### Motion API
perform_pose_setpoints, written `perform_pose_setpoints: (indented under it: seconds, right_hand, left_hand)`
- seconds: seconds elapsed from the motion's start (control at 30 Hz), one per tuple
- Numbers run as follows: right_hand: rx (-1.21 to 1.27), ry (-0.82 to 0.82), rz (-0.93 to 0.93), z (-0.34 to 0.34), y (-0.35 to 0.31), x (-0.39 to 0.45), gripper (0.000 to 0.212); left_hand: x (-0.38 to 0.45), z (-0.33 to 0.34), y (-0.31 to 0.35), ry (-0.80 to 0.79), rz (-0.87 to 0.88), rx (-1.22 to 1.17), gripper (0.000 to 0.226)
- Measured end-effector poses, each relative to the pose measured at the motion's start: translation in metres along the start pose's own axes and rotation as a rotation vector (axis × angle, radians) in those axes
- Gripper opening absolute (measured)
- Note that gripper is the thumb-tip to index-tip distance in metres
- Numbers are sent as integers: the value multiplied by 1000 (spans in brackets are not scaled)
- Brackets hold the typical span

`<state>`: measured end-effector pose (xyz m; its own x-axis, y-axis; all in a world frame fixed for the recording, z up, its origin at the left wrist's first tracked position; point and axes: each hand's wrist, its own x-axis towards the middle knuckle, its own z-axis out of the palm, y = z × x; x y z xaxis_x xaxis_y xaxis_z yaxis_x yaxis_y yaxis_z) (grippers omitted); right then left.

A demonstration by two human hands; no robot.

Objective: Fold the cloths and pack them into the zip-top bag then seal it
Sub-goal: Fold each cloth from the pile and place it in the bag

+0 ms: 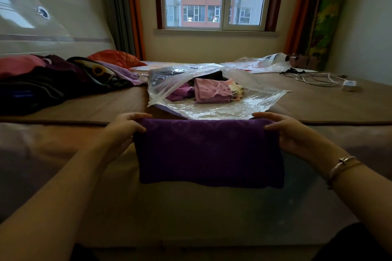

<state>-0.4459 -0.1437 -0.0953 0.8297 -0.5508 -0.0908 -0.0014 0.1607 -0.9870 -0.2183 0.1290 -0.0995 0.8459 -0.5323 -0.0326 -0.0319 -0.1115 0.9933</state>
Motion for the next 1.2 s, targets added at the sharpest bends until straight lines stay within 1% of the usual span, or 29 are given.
perform_pose_setpoints:
  seconds: [0.07,0.1,0.17,0.23,0.27,0.33,0.4,0.47,0.6,0.7,0.77,0.83,0.87,0.93,1.0,1.07,1.13,1.2]
  right_hand:
    - [-98,-1,0,5,-2,1,48]
    - [-124,-1,8,6,-2,2,47]
    - [-86,-20,83,6,-1,4,38]
    - [-64,-7,155,4,2,6,30]
    - [-130,31,160,3,4,8,29]
    - [-294,101,115,1,7,11,35]
    - [-440,128,60,2,12,13,44]
    - [-631,156,2,2,18,15,48]
    - [-889,213,-115,5,30,23,35]
    - [-1132,314,-216,2,36,31,19]
    - [-1326,383,-230,-1,37,32,22]
    - [-1478,447,-241,-1,35,27,28]
    - [-1488,448,-256,-1,33,25,28]
    - [-1399,379,-271,2,28,22,25]
    - [-1212,267,-227,5,21,18,22]
    - [-963,159,-139,11,13,11,16]
    - [-737,107,-41,19,7,1,9]
    - [-565,96,26,29,4,-4,11]
  left_hand:
    - [0,-2,-1,4,21,15,41]
    - [1,-2,-3,7,24,12,38]
    - [3,-2,-7,9,38,7,33]
    - [7,0,-11,12,58,13,34]
    - [10,1,-13,20,70,23,35]
    - [12,3,-15,38,108,79,39]
    - [15,3,-17,52,154,147,46]
    - [16,2,-20,61,205,243,49]
    - [25,-1,-29,143,328,491,38]
    - [28,-1,-33,229,403,720,20]
    - [27,0,-33,280,413,788,15]
    - [25,-1,-30,309,395,785,19]
    - [23,-2,-28,298,381,760,20]
    - [19,0,-22,230,341,678,21]
    - [12,6,-16,171,303,616,21]
    - [5,14,-9,144,287,585,18]
    - [-3,26,0,144,299,535,13]
    - [-11,42,9,130,322,423,15]
